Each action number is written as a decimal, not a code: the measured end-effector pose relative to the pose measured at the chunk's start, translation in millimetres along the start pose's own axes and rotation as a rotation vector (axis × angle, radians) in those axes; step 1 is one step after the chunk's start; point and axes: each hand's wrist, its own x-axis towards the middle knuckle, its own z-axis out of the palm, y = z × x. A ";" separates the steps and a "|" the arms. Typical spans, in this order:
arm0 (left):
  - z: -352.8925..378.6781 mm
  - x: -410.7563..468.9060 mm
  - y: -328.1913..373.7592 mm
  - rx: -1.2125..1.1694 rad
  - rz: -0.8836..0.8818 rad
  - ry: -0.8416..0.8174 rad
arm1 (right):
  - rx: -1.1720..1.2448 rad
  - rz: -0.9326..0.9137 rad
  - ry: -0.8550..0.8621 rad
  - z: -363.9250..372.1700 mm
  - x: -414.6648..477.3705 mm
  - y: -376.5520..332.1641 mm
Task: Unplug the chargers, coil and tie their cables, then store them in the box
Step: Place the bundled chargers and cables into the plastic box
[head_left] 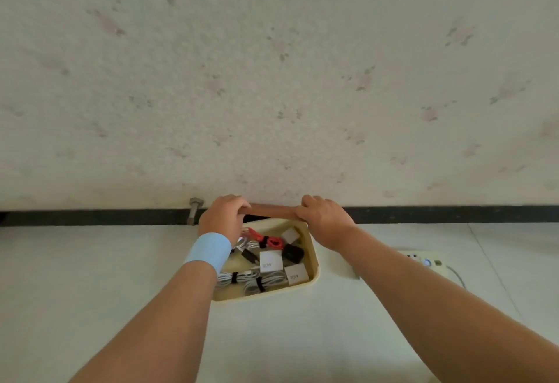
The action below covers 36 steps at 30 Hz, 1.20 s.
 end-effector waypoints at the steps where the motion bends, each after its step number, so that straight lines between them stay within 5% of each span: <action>1: -0.9 -5.4 -9.6 0.022 -0.011 -0.022 | 0.009 -0.010 0.000 4.1 2.9 -8.8; 10: 23.4 -46.9 -66.3 0.241 -0.072 -0.358 | 0.025 -0.183 -0.172 62.8 10.8 -55.6; 13: 38.4 -61.2 -80.8 0.282 -0.078 -0.373 | 0.077 -0.187 -0.279 78.4 7.5 -60.7; 18: 59.2 -78.4 -92.7 0.288 -0.176 -0.646 | 0.152 -0.072 -0.447 93.8 -3.0 -61.2; 23: 78.1 -88.0 -95.3 0.024 -0.434 -0.480 | 0.090 0.210 -0.350 102.5 0.2 -54.9; 27: 85.8 -88.8 -93.8 -0.078 -0.558 -0.456 | 0.312 0.523 -0.401 120.5 -3.6 -46.7; 36: 99.8 -92.5 -98.0 -0.262 -0.695 -0.246 | 0.397 0.463 -0.239 137.7 -27.7 -44.7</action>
